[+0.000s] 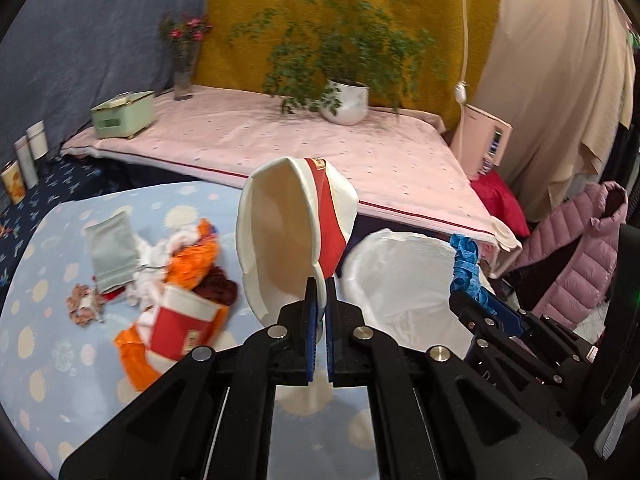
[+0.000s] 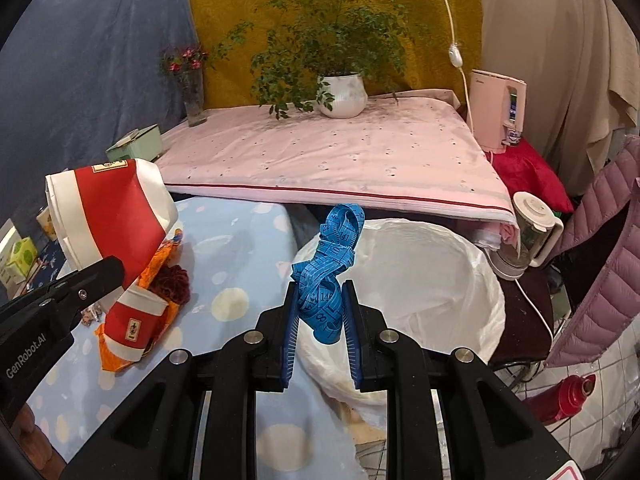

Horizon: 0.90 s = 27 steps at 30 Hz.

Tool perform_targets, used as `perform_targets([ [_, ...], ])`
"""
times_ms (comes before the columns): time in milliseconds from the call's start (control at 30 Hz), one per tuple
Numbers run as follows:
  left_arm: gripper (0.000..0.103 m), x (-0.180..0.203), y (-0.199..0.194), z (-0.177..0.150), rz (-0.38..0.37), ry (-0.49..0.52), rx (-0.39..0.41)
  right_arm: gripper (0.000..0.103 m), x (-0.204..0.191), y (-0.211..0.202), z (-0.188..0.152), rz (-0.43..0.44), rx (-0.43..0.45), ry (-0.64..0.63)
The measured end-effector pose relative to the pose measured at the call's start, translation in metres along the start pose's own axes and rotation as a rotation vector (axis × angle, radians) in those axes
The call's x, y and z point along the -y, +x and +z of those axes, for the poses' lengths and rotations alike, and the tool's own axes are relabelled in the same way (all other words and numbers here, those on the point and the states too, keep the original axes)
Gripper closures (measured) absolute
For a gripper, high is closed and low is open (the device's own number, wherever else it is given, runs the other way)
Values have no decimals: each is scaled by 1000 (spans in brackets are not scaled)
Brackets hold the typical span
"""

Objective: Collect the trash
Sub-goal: 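Carry the cup and ribbon over the white bin and open both grippers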

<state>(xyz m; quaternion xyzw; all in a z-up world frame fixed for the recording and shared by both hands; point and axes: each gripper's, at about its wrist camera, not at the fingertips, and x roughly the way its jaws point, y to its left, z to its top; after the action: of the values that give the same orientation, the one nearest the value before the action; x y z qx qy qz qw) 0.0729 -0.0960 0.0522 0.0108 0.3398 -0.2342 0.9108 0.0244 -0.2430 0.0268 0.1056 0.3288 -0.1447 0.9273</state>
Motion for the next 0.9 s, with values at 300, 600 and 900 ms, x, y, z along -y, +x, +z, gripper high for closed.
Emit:
perform_targets([
  [300, 100, 60, 42, 1, -113, 85, -52, 83, 52, 17, -4, -59, -32, 57],
  [600, 99, 90, 82, -2, -143, 132, -115, 83, 79, 40, -7, -87, -72, 88],
  [900, 61, 82, 98, 1, -108, 86, -113, 76, 84, 53, -3, -121, -73, 88],
])
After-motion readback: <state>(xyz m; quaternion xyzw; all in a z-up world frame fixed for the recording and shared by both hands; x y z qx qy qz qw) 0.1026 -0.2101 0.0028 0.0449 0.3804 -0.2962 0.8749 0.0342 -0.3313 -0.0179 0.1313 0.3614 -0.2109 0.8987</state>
